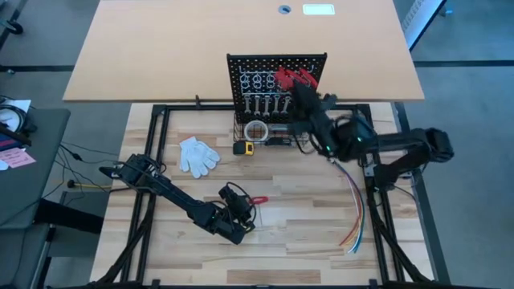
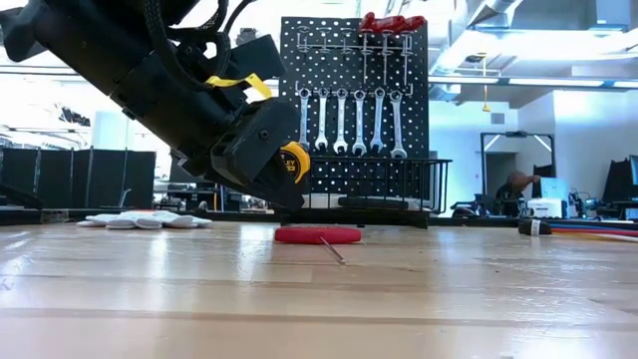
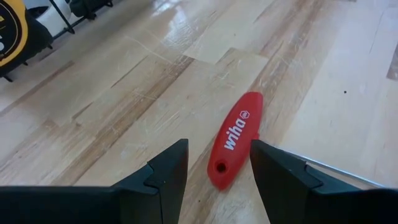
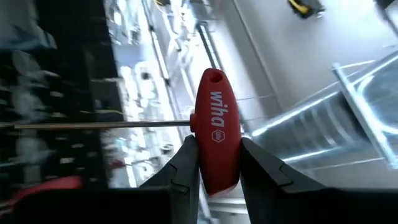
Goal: Hang tools onto peg board
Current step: Hang the red allen wrench on the peg board
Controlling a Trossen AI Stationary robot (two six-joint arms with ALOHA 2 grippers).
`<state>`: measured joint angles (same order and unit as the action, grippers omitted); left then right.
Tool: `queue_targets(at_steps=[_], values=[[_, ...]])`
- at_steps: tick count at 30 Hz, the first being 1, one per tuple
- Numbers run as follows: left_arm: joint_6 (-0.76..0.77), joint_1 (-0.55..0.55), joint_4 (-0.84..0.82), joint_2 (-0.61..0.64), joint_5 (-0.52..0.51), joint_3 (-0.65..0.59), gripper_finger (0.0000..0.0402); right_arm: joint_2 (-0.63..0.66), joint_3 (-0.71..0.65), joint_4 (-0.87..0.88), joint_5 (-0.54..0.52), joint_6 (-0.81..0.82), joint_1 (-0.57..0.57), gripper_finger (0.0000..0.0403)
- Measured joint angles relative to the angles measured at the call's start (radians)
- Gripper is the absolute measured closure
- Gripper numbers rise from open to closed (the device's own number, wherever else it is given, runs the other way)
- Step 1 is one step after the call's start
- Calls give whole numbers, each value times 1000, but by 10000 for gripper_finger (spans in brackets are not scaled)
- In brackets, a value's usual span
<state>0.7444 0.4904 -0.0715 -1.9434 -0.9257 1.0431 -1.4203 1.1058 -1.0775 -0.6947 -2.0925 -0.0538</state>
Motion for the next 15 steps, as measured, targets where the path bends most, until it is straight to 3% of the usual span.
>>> queue_targets(at_steps=[6,15], values=[[-11,0,0,0,0,0,231,-92,116,23,23,-3,-94,314],[-12,4,-1,0,0,0,231,-124,131,229,13,13,-141,314]])
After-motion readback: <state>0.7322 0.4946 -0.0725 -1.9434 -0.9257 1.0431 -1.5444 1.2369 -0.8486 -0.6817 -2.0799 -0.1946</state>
